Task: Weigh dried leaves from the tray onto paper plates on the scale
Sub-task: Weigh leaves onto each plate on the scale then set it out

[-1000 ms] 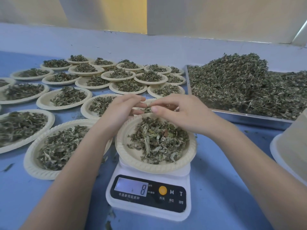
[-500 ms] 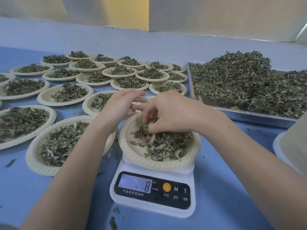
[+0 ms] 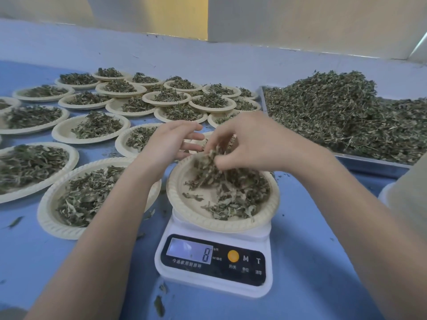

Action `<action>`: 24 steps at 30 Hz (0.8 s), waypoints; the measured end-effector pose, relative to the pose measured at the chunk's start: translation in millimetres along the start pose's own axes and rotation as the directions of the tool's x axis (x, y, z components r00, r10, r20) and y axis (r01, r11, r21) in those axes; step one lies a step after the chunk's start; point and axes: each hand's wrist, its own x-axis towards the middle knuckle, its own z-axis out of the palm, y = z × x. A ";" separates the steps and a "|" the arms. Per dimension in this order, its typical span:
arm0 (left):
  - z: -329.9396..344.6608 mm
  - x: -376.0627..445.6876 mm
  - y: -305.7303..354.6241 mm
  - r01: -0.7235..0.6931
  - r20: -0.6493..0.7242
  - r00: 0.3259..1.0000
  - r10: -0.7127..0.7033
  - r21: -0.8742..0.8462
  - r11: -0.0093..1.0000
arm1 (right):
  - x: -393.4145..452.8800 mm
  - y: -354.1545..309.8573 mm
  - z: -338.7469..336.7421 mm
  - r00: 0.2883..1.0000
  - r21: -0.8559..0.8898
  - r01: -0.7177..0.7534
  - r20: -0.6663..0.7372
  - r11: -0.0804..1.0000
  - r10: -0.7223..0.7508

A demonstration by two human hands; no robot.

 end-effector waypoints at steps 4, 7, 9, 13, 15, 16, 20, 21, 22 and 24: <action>-2.0 1.2 -0.6 -0.009 0.000 1.000 0.009 0.000 1.000 | -3.1 13.6 -7.8 0.990 0.271 -0.047 -0.113 0.961 0.080; -2.0 1.5 -1.9 -0.014 0.009 1.000 0.014 -0.003 1.000 | -6.2 19.9 -5.2 0.981 0.472 -0.050 -0.142 0.880 0.131; -2.2 2.2 -3.5 -0.015 0.002 1.000 0.015 -0.019 1.000 | -5.7 22.6 -3.4 0.975 0.567 -0.026 -0.168 0.823 0.147; -2.9 2.4 -5.7 -0.020 0.006 1.000 0.020 -0.027 0.999 | -3.1 27.2 -3.5 0.958 0.695 0.008 -0.212 0.719 0.194; -2.4 2.7 -6.6 -0.014 -0.004 1.000 0.014 -0.046 0.999 | -2.6 27.2 -5.0 0.953 0.727 0.017 -0.219 0.686 0.209; -1.8 2.6 -6.8 -0.012 -0.010 1.000 0.012 -0.043 0.999 | -2.2 26.5 -5.7 0.954 0.741 0.018 -0.214 0.671 0.212; 0.0 2.0 -5.7 -0.009 -0.022 1.000 0.008 -0.013 1.000 | -2.0 25.6 -6.8 0.966 0.736 0.011 -0.184 0.677 0.183; 0.1 1.4 -4.8 -0.005 -0.019 1.000 0.005 -0.008 1.000 | -2.3 25.9 -7.1 0.968 0.727 0.008 -0.179 0.687 0.178; 0.0 1.0 -4.1 -0.001 -0.016 1.000 0.001 -0.006 1.000 | -2.7 26.1 -7.6 0.970 0.722 0.007 -0.174 0.691 0.172; -0.2 0.6 -3.3 0.007 -0.009 1.000 -0.007 -0.005 1.000 | -4.0 26.4 -8.3 0.974 0.726 0.011 -0.164 0.687 0.158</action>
